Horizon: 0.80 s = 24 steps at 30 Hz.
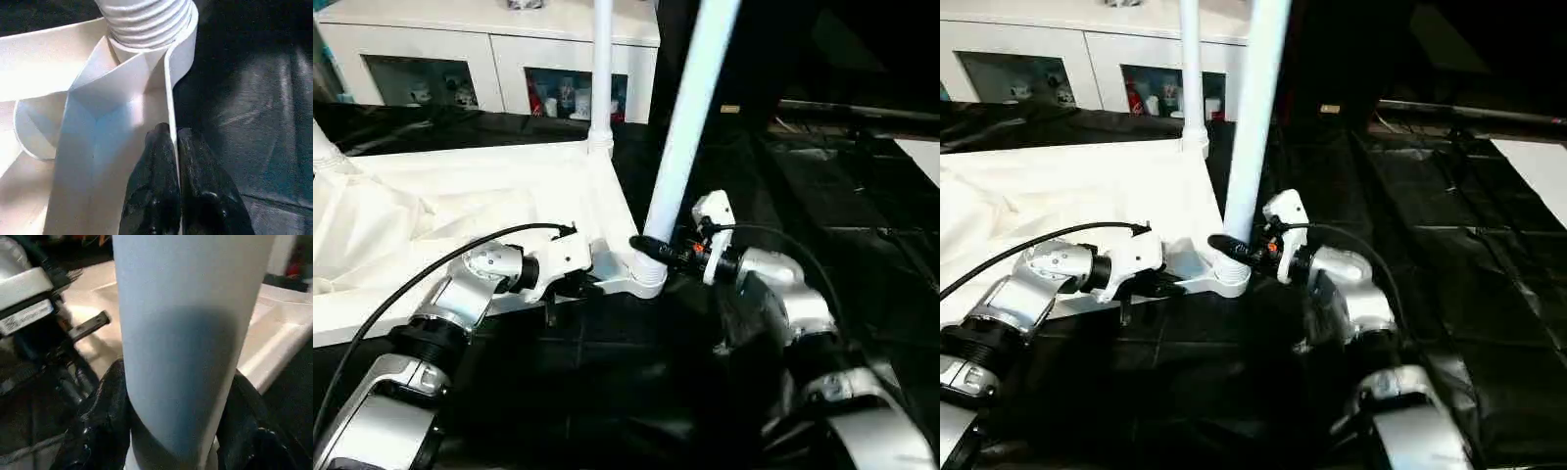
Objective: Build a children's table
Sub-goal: Insert table leg to table base
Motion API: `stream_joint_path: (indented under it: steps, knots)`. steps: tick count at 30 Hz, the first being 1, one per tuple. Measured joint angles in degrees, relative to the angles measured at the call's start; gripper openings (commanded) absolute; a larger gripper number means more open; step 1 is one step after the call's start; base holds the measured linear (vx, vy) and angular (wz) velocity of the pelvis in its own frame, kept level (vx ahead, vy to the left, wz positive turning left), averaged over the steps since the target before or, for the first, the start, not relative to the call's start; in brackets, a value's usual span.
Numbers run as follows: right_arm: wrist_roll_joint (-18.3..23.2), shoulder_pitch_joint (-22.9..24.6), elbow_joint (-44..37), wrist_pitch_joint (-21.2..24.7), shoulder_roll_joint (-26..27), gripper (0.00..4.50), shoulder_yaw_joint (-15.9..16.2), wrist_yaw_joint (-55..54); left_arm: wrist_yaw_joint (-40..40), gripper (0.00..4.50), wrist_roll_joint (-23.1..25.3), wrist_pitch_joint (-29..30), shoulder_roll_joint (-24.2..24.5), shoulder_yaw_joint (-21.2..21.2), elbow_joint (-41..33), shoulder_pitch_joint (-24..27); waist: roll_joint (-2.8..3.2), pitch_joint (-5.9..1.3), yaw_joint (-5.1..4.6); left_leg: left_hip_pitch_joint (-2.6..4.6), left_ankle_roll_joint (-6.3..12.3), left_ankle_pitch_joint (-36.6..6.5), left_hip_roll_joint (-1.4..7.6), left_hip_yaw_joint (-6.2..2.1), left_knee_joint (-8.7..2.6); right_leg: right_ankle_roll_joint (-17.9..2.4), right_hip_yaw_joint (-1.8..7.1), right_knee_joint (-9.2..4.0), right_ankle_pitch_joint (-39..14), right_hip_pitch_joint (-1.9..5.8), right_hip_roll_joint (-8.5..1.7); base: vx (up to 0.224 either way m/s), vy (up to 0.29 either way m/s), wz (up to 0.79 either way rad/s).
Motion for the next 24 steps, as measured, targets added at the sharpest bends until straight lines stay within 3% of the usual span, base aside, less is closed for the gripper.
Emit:
stream_joint_path:
  steps: [10,16,20,24]
  knots:
    - [0.6,1.4,-0.1,-1.1,1.3,1.85,-1.4,-0.2,-0.3,0.0,0.1,-0.3,0.1,-0.1,0.0,0.1,-0.14,-0.09,0.08,0.02,-0.04,0.0,0.02,0.0,0.02,0.0,-0.01,0.0,0.0,0.04,-0.01,0.0,0.0,0.0]
    - [3.6,1.5,2.9,-0.1,3.8,1.85,-5.4,-4.1,0.2,0.0,0.1,-0.4,0.2,-0.1,0.3,0.0,-0.12,-0.08,0.0,0.05,-0.07,0.0,0.02,0.0,0.04,0.0,0.01,0.02,0.0,0.06,-0.02,0.0,0.0,0.0]
    - [6.9,3.8,1.3,1.4,4.3,1.85,-8.0,-4.8,0.1,0.0,0.1,-0.5,0.1,-0.1,0.4,-0.1,0.02,-0.06,0.32,0.0,-0.07,0.0,0.02,0.01,-0.02,0.0,0.01,-0.06,0.0,0.07,-0.02,0.0,0.0,0.0]
    - [7.7,6.1,-0.1,-0.1,5.1,1.85,-9.2,-5.3,0.2,0.0,0.1,-0.6,-0.2,-0.1,0.7,-0.2,0.18,-0.01,0.53,-0.01,-0.07,0.0,0.04,0.02,-0.03,0.0,0.0,-0.06,0.0,0.06,-0.02,0.0,0.0,0.0]
